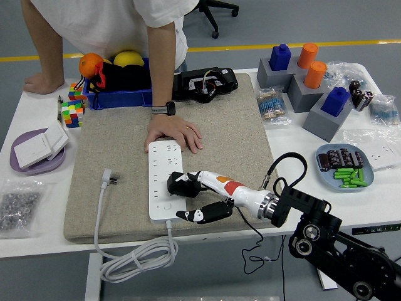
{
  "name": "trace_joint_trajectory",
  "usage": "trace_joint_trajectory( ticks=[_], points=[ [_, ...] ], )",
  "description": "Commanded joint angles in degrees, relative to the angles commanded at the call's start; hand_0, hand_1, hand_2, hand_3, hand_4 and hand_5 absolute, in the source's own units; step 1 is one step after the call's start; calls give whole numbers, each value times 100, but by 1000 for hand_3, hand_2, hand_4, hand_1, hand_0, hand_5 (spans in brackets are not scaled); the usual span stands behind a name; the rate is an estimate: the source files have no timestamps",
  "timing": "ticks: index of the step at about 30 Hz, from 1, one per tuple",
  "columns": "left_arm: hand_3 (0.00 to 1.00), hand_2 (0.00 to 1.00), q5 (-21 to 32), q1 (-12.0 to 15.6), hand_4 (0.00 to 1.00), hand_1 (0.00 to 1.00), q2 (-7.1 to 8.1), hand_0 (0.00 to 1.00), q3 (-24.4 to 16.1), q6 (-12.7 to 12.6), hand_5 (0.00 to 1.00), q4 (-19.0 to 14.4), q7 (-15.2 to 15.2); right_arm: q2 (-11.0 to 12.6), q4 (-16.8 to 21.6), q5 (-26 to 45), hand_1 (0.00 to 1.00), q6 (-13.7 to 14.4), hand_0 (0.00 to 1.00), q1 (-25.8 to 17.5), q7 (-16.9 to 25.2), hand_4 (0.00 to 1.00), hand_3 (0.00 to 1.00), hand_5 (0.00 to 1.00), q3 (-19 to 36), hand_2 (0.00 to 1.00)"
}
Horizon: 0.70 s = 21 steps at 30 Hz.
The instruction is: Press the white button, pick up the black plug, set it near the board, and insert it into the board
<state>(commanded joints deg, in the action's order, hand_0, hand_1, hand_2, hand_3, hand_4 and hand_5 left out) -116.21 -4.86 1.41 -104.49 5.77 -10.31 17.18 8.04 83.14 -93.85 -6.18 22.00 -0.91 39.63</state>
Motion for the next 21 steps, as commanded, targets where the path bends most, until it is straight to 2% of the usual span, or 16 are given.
trace_joint_trajectory(
  ticks=[21],
  points=[
    [762, 681, 35, -21, 500, 729, 7, 779, -13, -5, 489, 0, 9, 1, 2, 25, 844, 15, 903, 301, 12, 796, 776, 393, -371, 798]
  ],
)
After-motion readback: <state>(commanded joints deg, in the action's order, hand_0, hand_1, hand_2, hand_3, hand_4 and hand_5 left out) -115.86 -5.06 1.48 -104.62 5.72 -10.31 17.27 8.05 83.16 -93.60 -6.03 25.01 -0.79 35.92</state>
